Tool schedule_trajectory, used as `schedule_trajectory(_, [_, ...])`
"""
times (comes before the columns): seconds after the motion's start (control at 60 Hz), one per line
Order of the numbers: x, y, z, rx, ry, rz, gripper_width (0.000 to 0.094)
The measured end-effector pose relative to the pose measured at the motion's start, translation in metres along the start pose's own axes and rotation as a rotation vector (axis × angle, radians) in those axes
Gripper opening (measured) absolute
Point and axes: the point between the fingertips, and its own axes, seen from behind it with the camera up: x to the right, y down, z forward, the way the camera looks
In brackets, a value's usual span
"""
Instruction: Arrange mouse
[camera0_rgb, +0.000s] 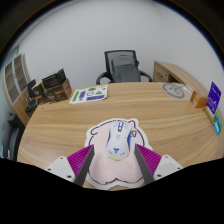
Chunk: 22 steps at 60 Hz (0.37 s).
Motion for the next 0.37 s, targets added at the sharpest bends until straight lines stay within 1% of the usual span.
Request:
schedule_trajectory(0.167, [-0.019,0.008,-0.078,0.069,-0.014,0.041,0.0835])
schedule_trajectory(0.25, [-0.029,0.021,-0.118,0.099,-0.059,0.096,0.0832])
schedule_trajectory(0.367, [-0.037,0.053,-0.178,0.125,-0.124,0.143,0.0831])
